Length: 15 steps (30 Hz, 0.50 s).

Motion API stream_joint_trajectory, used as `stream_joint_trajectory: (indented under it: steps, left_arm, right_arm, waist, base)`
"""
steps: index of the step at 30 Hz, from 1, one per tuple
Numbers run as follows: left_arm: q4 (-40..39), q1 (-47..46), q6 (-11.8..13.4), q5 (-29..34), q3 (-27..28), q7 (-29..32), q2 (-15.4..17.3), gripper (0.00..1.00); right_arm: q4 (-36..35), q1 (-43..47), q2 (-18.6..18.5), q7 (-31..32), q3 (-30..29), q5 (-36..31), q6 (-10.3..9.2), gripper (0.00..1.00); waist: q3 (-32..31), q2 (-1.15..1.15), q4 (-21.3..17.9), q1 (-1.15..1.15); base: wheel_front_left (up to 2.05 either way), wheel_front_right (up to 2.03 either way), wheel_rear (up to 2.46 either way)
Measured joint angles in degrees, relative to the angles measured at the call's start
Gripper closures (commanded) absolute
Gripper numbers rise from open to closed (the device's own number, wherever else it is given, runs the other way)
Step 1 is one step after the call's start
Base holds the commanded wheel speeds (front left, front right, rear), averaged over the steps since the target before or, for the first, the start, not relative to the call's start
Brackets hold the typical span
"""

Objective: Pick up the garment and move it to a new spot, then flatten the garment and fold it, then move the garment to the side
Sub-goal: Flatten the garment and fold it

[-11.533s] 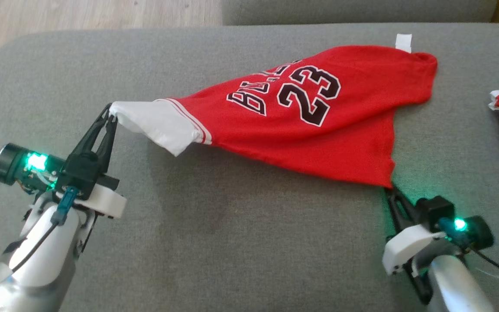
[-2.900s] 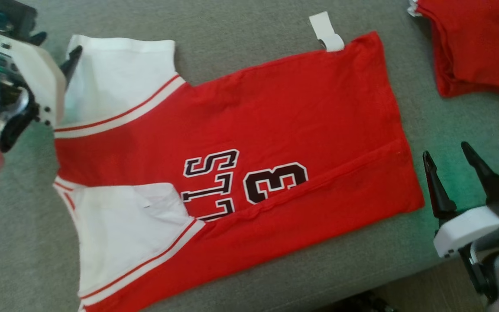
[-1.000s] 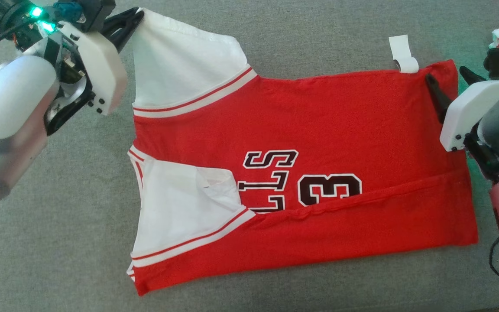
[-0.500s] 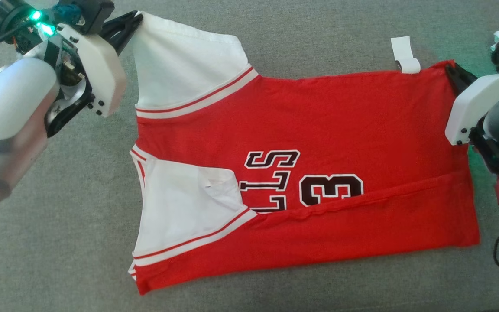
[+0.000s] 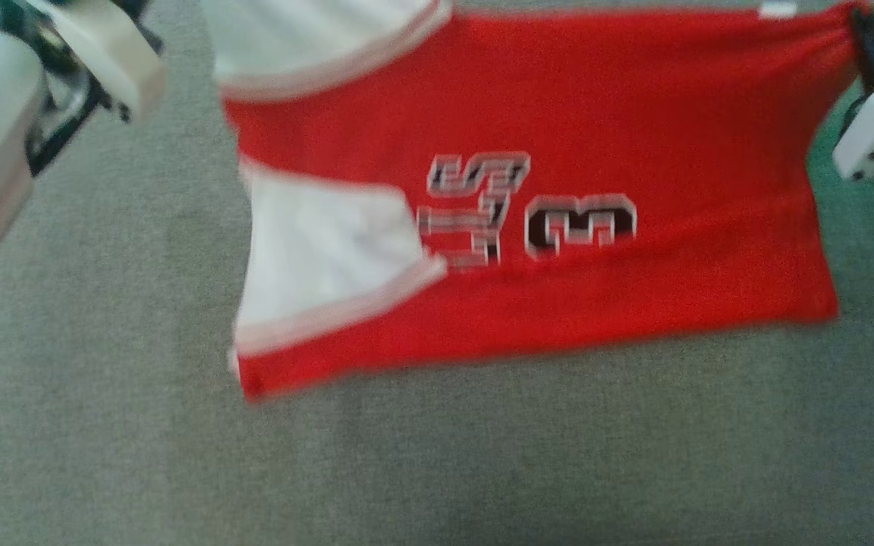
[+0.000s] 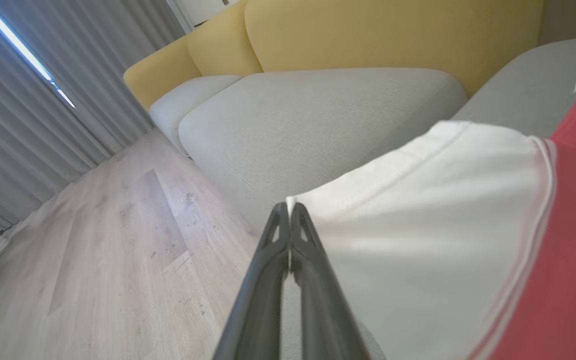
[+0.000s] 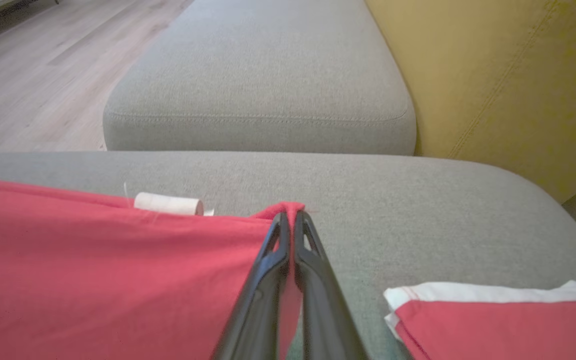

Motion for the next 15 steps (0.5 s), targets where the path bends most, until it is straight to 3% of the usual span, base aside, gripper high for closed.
stream_joint_trajectory:
  steps: [7, 15]
  left_arm:
    - [1.41, 3.7, -0.32, -0.78, -0.19, -1.63, -1.55, 1.0]
    - [-0.82, 11.31, -0.38, -2.11, -0.59, -2.79, -0.8, 1.0]
  right_arm:
    - [-0.37, 2.29, -0.4, -1.03, -0.77, 0.0, 0.0, 1.0]
    - [-1.77, 9.01, -0.33, -1.59, -1.05, 0.27, 0.0, 1.0]
  waist:
    - [-2.14, 0.0, 1.44, 0.0]
    - [-5.13, 0.0, 2.9, -0.01]
  base:
    - [0.0, 0.0, 0.0]
    - [0.0, 0.0, 0.0]
